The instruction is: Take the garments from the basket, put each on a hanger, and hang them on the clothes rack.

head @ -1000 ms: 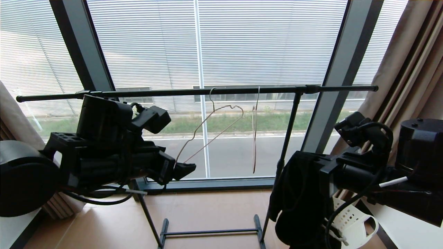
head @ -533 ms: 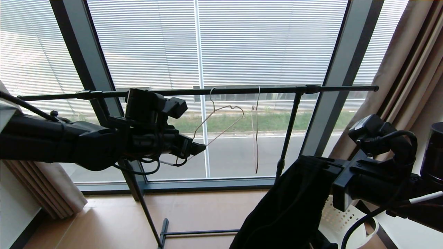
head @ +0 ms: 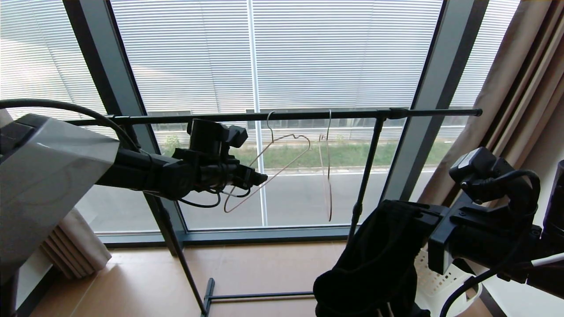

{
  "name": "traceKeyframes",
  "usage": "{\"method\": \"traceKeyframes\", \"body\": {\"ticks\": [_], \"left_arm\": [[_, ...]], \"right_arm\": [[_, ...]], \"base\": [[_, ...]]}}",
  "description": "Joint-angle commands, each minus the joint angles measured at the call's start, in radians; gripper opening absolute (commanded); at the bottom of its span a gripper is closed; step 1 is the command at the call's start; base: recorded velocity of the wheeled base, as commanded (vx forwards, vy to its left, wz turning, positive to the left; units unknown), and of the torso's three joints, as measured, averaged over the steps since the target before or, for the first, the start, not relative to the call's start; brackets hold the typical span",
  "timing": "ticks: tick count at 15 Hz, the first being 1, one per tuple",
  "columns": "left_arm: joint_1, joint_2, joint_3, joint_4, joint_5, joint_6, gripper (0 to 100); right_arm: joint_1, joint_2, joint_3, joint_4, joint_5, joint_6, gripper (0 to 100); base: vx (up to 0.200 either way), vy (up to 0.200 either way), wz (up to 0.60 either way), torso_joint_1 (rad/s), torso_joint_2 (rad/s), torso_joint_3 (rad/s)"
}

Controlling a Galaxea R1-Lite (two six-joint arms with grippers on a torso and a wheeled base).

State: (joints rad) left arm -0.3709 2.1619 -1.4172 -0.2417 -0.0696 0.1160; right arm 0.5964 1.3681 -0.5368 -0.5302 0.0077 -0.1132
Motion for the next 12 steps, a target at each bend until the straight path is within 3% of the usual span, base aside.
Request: {"method": "traceKeyframes", "body": {"ticks": [1,6,7,12], "left_arm": [[0.01,0.076,-0.037,-0.014,0.001,-0.001,100],[0.018,0.104,-0.069,-0.024,0.001,-0.019,100],[0.018,0.102,-0.068,-0.031,0.001,-0.019,0],[0.017,0.102,-0.066,-0.037,0.001,-0.024,0]], "right_arm": [[0.0,0.006,0.001,-0.001,0.0,0.0,0],[0.0,0.012,0.001,-0.001,0.002,0.0,0],[0.0,0.012,0.003,-0.001,0.002,0.0,0],[0.0,0.012,0.003,-0.001,0.002,0.0,0]], "base": [[0.0,0.0,0.0,0.0,0.0,0.0],[0.0,0.0,0.0,0.0,0.0,0.0],[0.0,0.0,0.0,0.0,0.0,0.0],[0.0,0.0,0.0,0.0,0.0,0.0]]}}
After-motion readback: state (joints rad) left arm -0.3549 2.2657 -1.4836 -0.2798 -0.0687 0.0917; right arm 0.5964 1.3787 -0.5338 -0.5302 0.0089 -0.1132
